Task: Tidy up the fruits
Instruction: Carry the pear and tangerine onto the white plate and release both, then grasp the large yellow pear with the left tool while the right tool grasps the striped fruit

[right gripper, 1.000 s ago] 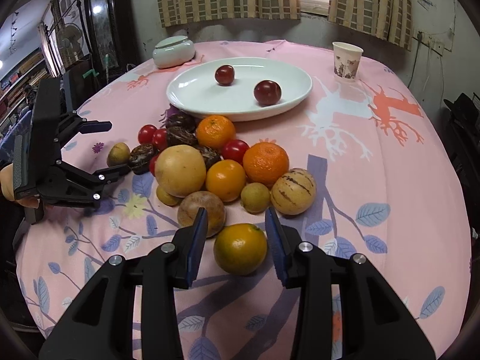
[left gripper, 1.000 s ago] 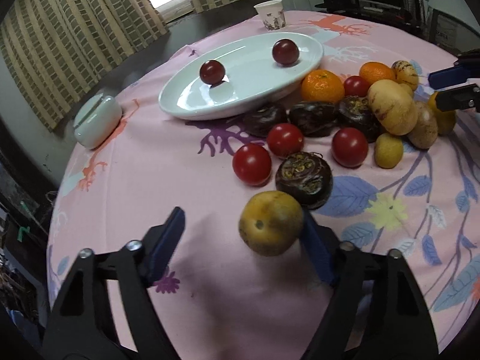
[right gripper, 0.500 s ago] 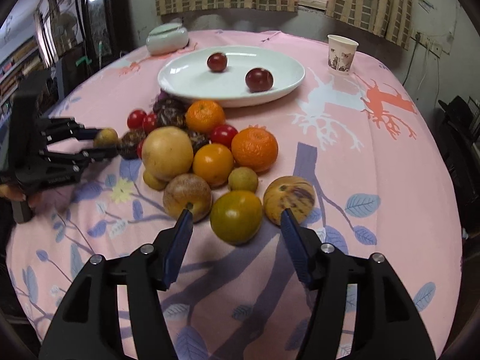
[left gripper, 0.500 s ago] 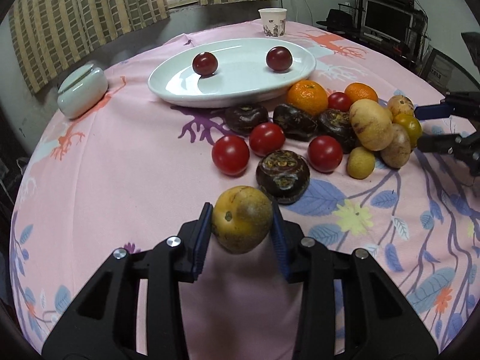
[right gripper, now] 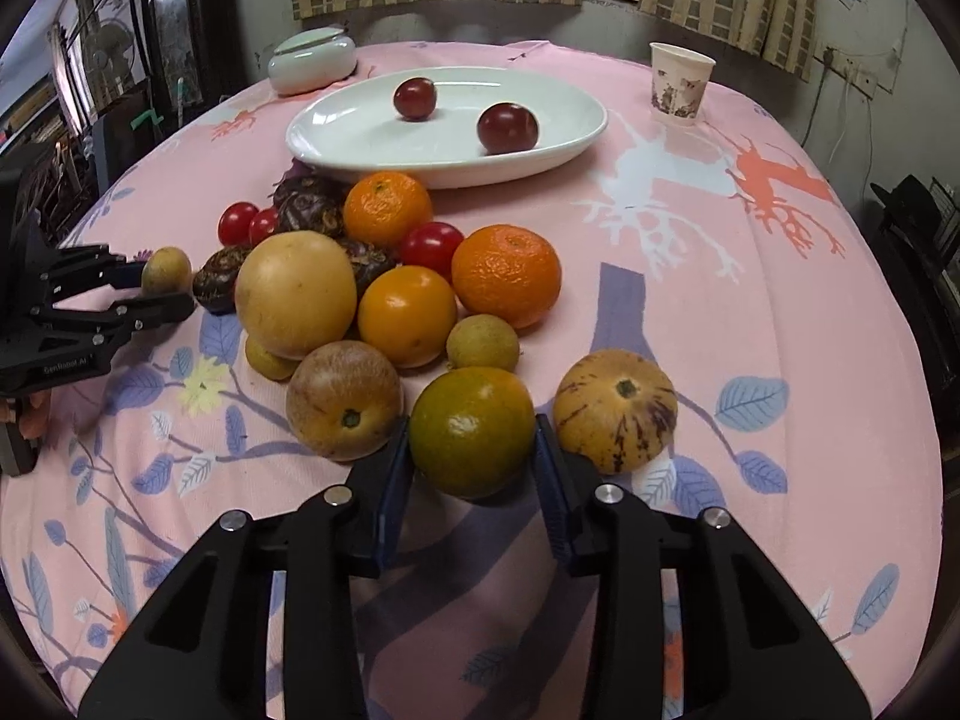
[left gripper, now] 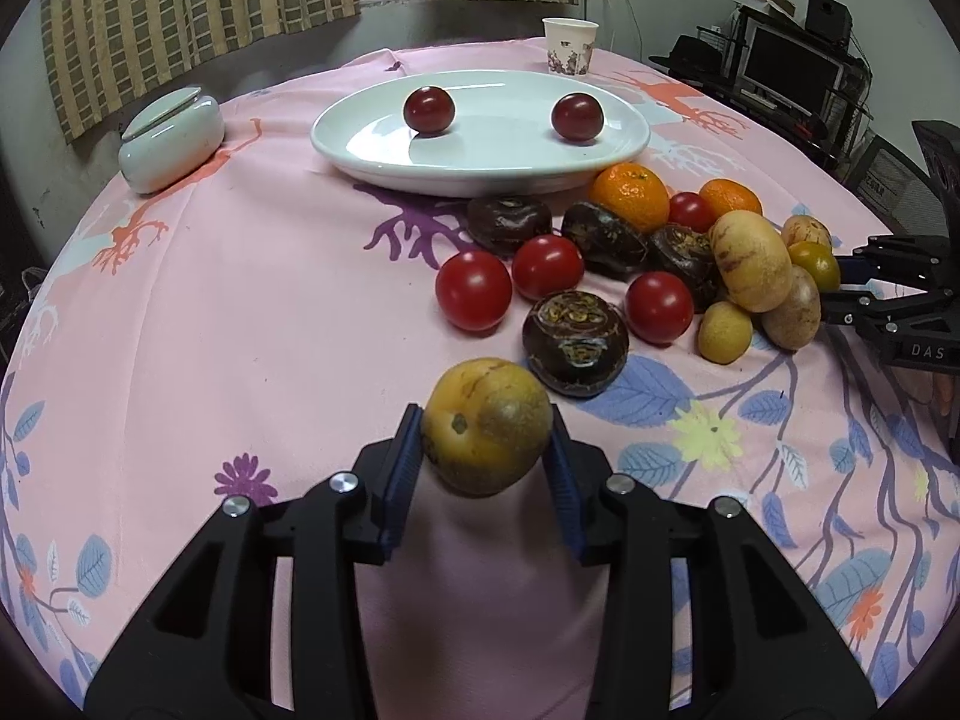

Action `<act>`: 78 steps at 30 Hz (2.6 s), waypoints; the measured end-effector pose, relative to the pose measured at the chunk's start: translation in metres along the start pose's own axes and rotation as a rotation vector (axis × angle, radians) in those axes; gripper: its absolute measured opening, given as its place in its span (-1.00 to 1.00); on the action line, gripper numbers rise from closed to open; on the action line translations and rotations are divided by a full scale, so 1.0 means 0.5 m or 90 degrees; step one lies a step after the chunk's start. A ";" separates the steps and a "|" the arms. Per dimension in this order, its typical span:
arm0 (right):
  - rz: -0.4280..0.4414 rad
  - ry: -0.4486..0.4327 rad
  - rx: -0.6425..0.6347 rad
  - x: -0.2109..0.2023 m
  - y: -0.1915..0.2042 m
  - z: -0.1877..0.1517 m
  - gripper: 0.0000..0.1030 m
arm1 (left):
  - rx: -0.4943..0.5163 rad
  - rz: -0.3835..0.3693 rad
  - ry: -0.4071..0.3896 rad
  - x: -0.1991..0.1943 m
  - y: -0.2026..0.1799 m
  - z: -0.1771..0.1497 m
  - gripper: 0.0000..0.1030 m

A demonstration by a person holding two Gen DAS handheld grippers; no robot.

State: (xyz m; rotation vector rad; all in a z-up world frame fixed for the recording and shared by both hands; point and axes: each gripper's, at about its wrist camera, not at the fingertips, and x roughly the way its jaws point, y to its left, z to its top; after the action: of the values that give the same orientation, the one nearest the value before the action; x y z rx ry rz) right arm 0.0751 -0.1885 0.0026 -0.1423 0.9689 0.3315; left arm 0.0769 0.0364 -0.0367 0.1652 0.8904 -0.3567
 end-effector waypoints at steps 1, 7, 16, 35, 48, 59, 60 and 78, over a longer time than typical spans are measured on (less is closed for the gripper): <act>-0.002 -0.004 0.001 -0.004 -0.001 0.000 -0.25 | -0.005 0.002 0.000 -0.002 0.000 0.000 -0.26; 0.003 -0.037 0.007 -0.036 -0.008 0.006 -0.25 | -0.020 0.014 -0.012 -0.042 -0.001 -0.005 -0.27; 0.036 -0.079 0.026 -0.084 -0.007 0.027 -0.25 | -0.022 0.016 -0.074 -0.131 -0.025 0.034 -0.27; 0.003 -0.026 -0.049 0.073 0.055 0.297 -0.25 | -0.125 0.037 -0.050 0.034 0.021 0.265 -0.26; -0.024 0.055 -0.038 0.171 0.059 0.312 -0.18 | -0.225 0.042 -0.005 0.121 0.049 0.281 0.12; 0.026 -0.039 0.090 0.003 -0.039 0.205 0.39 | -0.154 0.036 -0.103 -0.039 -0.013 0.223 0.78; 0.033 -0.046 0.096 -0.013 -0.048 0.189 0.39 | -0.149 0.032 -0.101 -0.045 -0.018 0.214 0.78; -0.048 -0.052 0.027 -0.087 -0.046 0.030 0.42 | -0.070 0.078 -0.066 -0.039 -0.064 0.069 0.83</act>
State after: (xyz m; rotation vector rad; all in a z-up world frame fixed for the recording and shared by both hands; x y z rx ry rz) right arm 0.0722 -0.2156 0.0465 -0.1251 0.8863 0.2463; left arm 0.0790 0.0014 0.0002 0.0981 0.7918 -0.2000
